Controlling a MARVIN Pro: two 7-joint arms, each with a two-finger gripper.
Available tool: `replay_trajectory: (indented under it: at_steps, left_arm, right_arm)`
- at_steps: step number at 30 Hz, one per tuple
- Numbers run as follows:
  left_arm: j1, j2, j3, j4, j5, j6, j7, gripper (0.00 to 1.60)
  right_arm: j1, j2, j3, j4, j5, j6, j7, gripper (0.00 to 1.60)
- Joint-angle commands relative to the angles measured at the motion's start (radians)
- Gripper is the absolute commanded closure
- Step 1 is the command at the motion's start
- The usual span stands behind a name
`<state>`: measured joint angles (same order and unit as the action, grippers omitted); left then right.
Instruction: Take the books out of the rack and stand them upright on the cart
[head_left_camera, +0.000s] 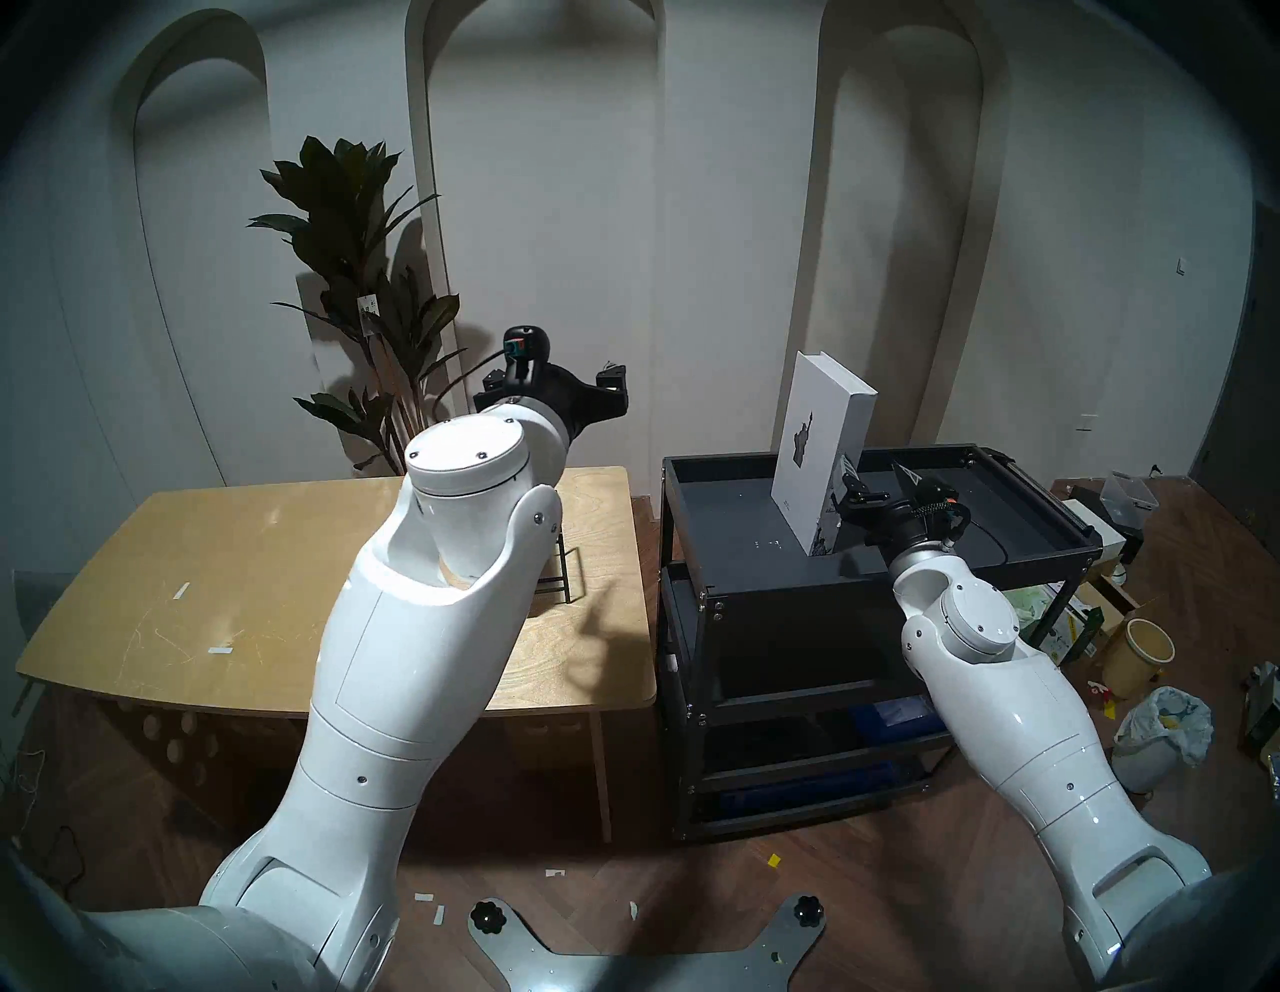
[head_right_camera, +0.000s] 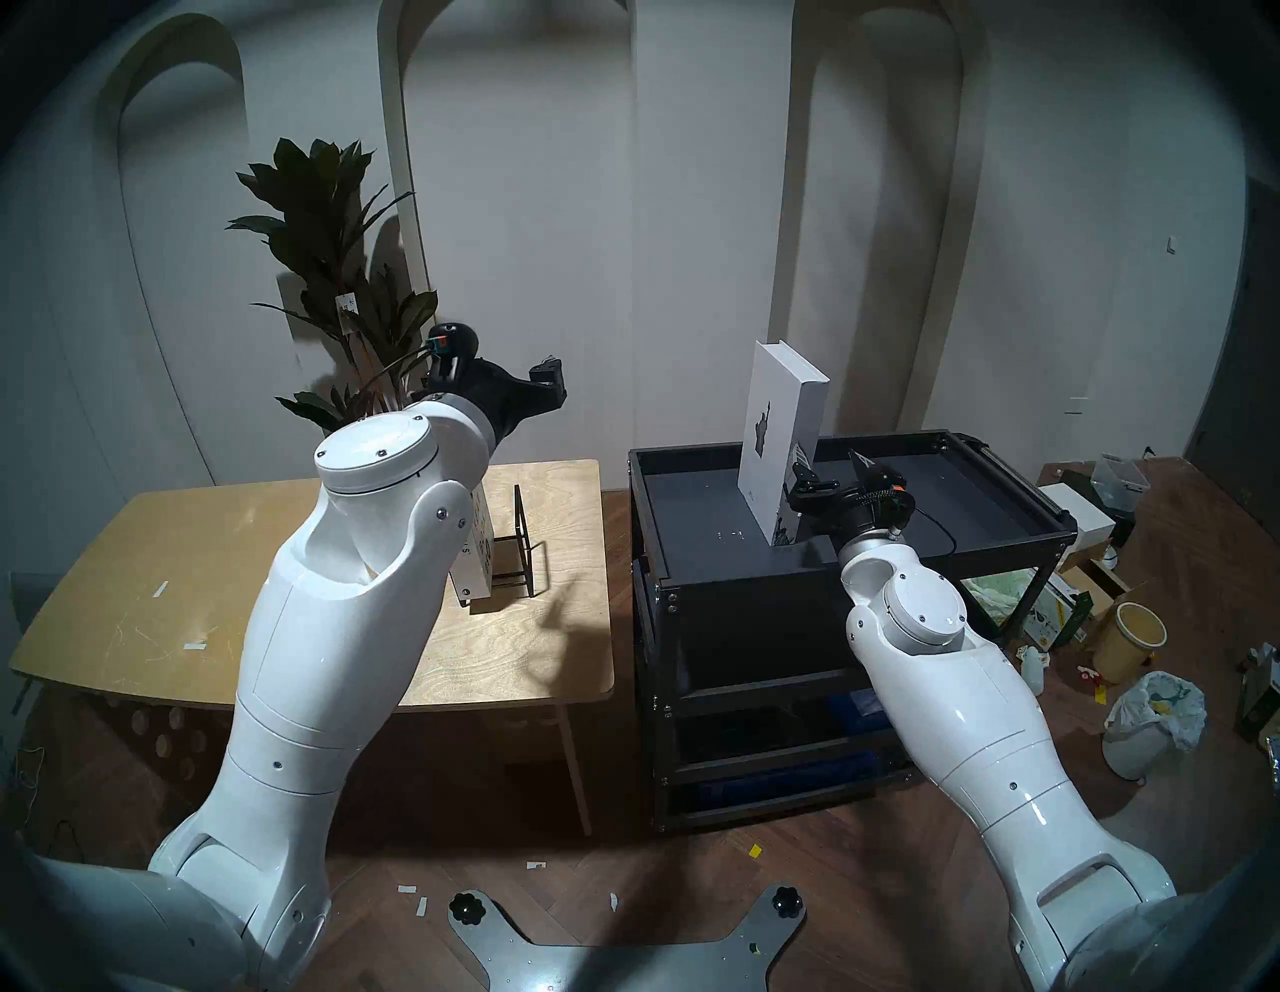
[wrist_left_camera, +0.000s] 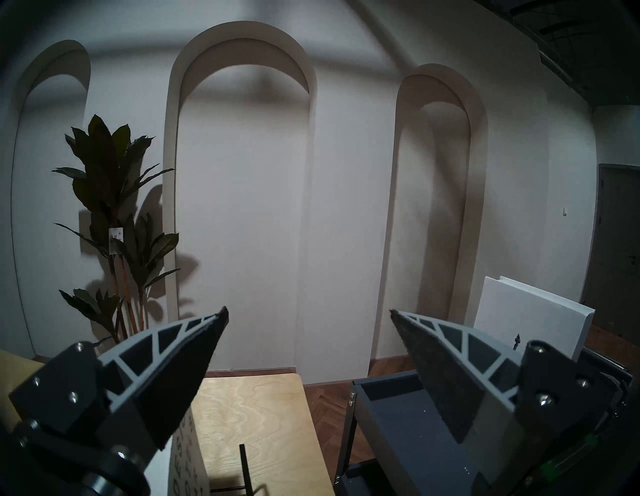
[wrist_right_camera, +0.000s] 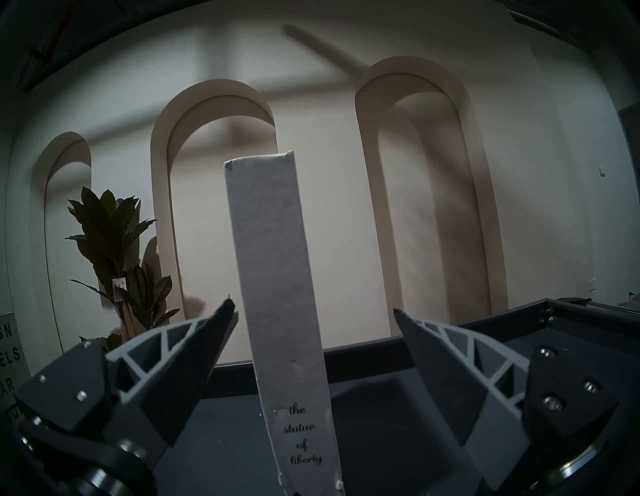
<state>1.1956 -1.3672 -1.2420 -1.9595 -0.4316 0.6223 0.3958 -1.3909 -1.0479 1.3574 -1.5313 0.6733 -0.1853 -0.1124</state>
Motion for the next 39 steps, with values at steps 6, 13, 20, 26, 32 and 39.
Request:
replay_trajectory:
  at_steps: [6,13,20,26,32,39]
  left_arm:
    - [0.108,0.039,0.016,-0.096,0.066,-0.035,0.063,0.00]
    - [0.184,0.069,0.021,-0.092,0.100,-0.054,0.109,0.00]
    - [0.244,0.099,0.014,-0.063,0.158,-0.097,0.176,0.00]
    - [0.264,0.102,0.001,-0.006,0.207,-0.163,0.238,0.00]
    - [0.263,0.081,-0.005,0.054,0.201,-0.255,0.249,0.00]
    - [0.249,0.052,-0.022,0.093,0.156,-0.356,0.221,0.00]
  right_arm:
    - [-0.129,0.044,0.058,-0.169,0.022,-0.026,-0.024,0.00]
    - [-0.209,0.062,0.084,-0.269,0.035,-0.015,-0.054,0.00]
    - [-0.300,0.074,0.095,-0.359,0.040,0.003,-0.095,0.00]
    - [-0.379,0.087,0.104,-0.446,0.041,0.027,-0.142,0.00]
    - [-0.441,0.101,0.122,-0.520,0.033,0.071,-0.204,0.00]
    - [-0.497,0.109,0.139,-0.602,0.024,0.138,-0.283,0.00]
